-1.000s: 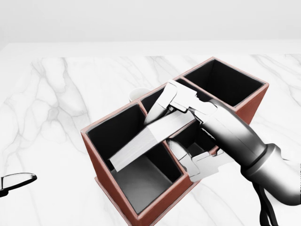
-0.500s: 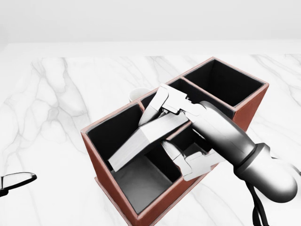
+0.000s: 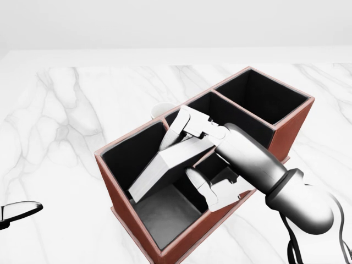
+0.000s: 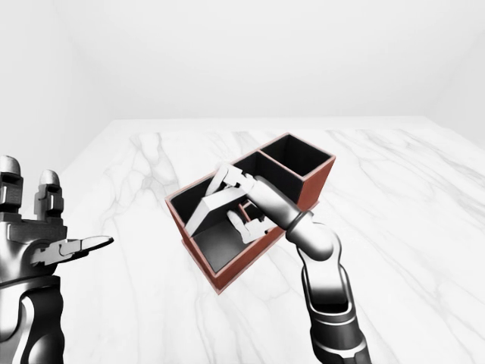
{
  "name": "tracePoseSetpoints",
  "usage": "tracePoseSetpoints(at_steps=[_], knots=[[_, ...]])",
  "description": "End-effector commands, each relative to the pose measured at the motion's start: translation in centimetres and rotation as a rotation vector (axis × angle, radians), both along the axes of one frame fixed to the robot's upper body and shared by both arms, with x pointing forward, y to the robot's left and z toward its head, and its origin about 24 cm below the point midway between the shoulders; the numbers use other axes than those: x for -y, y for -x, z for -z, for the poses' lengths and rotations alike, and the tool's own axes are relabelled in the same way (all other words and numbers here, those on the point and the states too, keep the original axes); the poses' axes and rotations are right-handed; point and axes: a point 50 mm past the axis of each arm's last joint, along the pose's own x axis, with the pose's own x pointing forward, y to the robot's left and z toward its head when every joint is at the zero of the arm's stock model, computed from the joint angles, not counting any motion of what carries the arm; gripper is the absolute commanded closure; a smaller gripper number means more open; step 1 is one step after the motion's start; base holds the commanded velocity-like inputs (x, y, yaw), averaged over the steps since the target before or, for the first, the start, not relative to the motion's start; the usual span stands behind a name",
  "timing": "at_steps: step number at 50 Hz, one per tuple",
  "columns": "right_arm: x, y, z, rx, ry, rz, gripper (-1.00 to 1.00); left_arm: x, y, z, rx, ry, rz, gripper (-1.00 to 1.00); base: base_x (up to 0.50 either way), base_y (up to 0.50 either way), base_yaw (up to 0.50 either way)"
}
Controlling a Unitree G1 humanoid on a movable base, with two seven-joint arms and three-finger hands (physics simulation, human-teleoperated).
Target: Pick up the book and place it in the left compartment of the caddy.
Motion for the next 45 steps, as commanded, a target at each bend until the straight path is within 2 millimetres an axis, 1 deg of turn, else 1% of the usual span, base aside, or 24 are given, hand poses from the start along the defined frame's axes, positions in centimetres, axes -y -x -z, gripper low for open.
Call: tracePoseSetpoints(at_steps=[1,9,24,32,45], knots=[[-0.1,0.0,-0.2,0.005,-0.018,-0.006,1.0,0.1,0.0,0.0,-0.001,0.0,0.001,-1.0,0.0,0.0,0.0],[-0.4,0.1,-0.2,0.011,-0.003,-0.004,1.0,0.0,0.1,-0.1,0.007,0.0,-0.001,-1.0,0.0,0.0,0.0],[-0.1,-0.5,0.3,-0.013,0.015,0.028,1.0,0.0,0.1,0.0,0.0,0.001,0.003,-1.0,0.0,0.0,0.0],[-0.3,-0.3,0.2,-0.002,0.022,0.025,1.0,0.1,0.1,0.0,0.0,0.0,0.003,-1.0,0.0,0.0,0.0],[-0.9,-0.3,1.0,-0.026,0.054,0.031,1.0,0.0,0.2,-0.1,0.004,-0.001,0.001,-1.0,0.0,0.0,0.0]])
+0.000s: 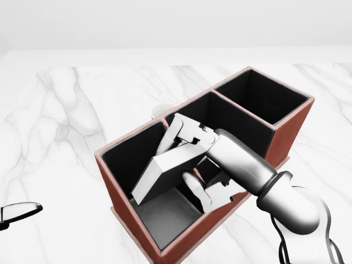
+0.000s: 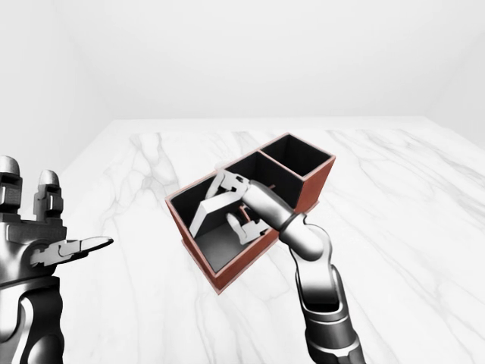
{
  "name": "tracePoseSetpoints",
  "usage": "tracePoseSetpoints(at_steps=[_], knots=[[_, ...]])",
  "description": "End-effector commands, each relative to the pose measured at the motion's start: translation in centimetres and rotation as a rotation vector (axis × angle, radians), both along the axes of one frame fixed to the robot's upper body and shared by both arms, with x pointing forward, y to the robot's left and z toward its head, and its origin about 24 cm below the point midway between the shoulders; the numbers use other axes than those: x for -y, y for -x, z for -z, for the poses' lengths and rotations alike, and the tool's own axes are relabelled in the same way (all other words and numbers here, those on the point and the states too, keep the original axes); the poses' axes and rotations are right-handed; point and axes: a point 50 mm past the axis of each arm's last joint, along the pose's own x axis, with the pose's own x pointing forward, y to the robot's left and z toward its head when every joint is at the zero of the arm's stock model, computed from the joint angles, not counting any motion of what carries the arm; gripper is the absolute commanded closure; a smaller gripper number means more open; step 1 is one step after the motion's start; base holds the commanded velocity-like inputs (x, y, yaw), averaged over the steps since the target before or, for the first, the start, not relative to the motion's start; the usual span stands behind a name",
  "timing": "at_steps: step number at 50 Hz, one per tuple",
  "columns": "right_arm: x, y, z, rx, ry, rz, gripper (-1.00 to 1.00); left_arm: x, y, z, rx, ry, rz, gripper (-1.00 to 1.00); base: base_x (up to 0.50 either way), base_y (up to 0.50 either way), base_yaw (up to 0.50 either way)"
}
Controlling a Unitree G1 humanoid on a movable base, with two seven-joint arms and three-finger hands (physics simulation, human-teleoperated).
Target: Pick up the book and place it in the left compartment of the caddy.
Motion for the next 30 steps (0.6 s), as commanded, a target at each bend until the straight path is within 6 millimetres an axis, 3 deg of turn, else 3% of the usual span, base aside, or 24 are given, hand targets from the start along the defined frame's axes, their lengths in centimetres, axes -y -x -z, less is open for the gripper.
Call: tracePoseSetpoints(at_steps=[1,13,17,30], knots=[[-0.4,0.2,-0.1,0.003,-0.025,-0.016,1.0,0.0,0.0,0.1,-0.003,-0.001,0.0,-1.0,0.0,0.0,0.0],[-0.6,0.1,0.6,-0.012,0.022,0.011,1.0,0.0,0.0,0.0,0.002,-0.001,-0.001,-1.0,0.0,0.0,0.0],[-0.7,-0.3,1.8,-0.057,0.068,0.034,1.0,0.0,-0.1,0.1,-0.006,0.0,0.002,-1.0,0.0,0.0,0.0],[-0.9,-0.3,1.3,-0.032,0.069,0.042,1.0,-0.1,-0.1,0.0,-0.002,0.002,0.0,-1.0,0.0,0.0,0.0]])
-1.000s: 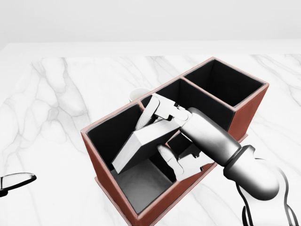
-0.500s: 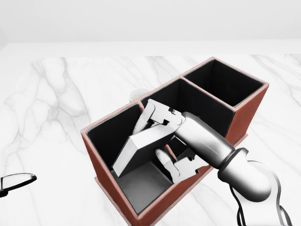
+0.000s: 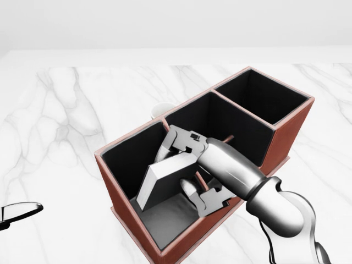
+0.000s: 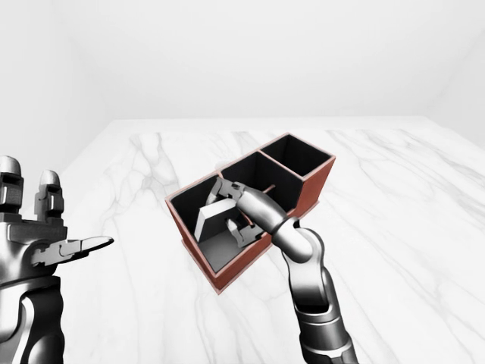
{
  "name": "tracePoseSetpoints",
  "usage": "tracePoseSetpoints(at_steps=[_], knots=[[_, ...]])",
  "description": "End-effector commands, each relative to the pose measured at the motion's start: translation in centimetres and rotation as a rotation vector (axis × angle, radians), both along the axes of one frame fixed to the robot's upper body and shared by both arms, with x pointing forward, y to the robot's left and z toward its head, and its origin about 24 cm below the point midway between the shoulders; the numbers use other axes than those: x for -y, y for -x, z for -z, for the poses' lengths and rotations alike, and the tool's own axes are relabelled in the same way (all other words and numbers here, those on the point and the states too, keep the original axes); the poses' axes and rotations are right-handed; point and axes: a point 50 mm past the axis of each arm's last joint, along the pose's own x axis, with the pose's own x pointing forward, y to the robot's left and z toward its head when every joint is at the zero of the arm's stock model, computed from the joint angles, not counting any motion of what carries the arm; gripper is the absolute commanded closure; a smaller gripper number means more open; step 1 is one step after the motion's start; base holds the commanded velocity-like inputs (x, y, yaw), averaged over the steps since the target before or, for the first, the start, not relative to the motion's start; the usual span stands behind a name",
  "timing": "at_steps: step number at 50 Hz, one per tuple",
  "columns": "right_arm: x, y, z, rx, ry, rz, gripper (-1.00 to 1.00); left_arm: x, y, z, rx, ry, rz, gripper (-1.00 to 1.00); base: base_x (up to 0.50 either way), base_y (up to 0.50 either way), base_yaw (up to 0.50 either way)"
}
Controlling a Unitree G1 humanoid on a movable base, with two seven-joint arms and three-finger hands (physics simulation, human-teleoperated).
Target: Pick up the book and place it in the left compartment of the caddy.
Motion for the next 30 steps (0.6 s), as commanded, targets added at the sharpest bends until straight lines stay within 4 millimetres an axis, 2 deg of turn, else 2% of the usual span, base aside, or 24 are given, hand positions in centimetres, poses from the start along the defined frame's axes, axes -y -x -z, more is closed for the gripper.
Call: tracePoseSetpoints(at_steps=[1,17,30], knots=[[-0.2,0.0,-0.3,0.008,-0.026,-0.008,1.0,-0.1,0.0,-0.1,0.004,0.001,-0.002,-1.0,0.0,0.0,0.0],[-0.3,-0.4,0.5,-0.025,0.003,0.014,1.0,0.1,0.0,-0.1,0.003,-0.002,0.0,-1.0,0.0,0.0,0.0],[-0.3,-0.7,2.1,-0.09,0.028,0.03,1.0,0.1,0.0,0.0,-0.002,-0.004,0.002,-1.0,0.0,0.0,0.0]])
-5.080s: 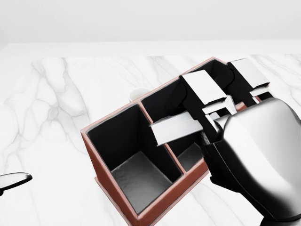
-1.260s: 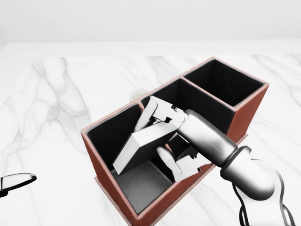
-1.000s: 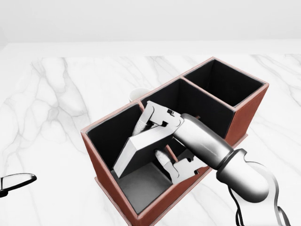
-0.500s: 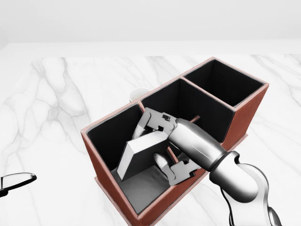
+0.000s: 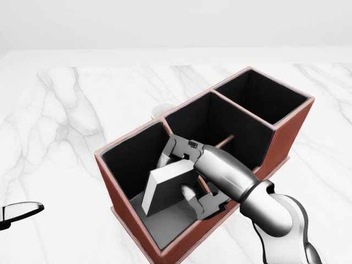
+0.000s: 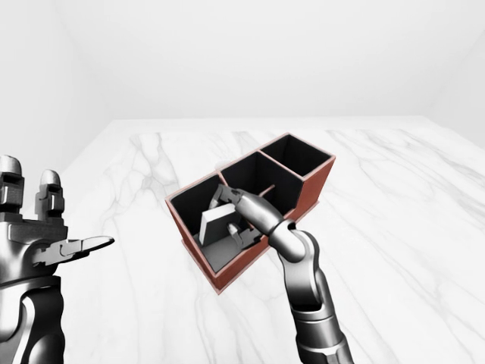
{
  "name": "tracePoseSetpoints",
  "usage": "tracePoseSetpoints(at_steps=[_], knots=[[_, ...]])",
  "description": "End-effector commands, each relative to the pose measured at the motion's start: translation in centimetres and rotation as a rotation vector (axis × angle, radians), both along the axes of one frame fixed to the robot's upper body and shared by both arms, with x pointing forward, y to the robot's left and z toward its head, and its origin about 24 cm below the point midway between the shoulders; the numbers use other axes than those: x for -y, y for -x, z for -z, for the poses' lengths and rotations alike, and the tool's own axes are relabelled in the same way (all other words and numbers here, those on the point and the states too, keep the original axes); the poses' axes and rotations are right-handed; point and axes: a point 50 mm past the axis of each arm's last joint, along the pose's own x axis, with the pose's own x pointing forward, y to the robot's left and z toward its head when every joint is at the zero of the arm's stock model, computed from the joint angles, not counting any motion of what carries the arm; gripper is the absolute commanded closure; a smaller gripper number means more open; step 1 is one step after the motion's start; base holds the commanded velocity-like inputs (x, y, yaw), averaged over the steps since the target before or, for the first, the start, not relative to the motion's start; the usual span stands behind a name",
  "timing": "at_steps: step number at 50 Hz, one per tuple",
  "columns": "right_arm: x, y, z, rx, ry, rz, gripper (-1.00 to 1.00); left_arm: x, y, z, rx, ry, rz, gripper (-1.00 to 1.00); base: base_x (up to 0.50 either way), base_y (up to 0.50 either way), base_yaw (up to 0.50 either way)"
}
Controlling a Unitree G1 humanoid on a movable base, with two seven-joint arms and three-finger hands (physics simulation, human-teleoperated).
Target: Pick up the book and place it in the left compartment of the caddy.
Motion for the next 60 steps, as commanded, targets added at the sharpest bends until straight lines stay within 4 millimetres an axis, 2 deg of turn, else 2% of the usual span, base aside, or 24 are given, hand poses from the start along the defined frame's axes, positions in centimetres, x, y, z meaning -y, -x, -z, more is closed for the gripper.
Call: tracePoseSetpoints(at_steps=[1,27,50,60], knots=[[0.0,-0.2,0.5,-0.029,-0.027,-0.002,1.0,0.0,0.0,0.0,-0.001,-0.001,0.001,-1.0,0.0,0.0,0.0],[0.0,-0.4,1.6,-0.054,-0.024,0.044,1.0,-0.1,0.2,-0.1,0.007,-0.002,-0.002,-1.0,0.0,0.0,0.0],[-1.2,0.3,1.1,0.0,0.051,0.046,1.0,-0.1,0.3,-0.3,0.014,-0.006,-0.004,-1.0,0.0,0.0,0.0],[-0.8,-0.3,2.1,-0.034,0.049,0.081,1.0,-0.1,0.3,-0.3,0.015,-0.004,-0.003,-1.0,0.0,0.0,0.0]])
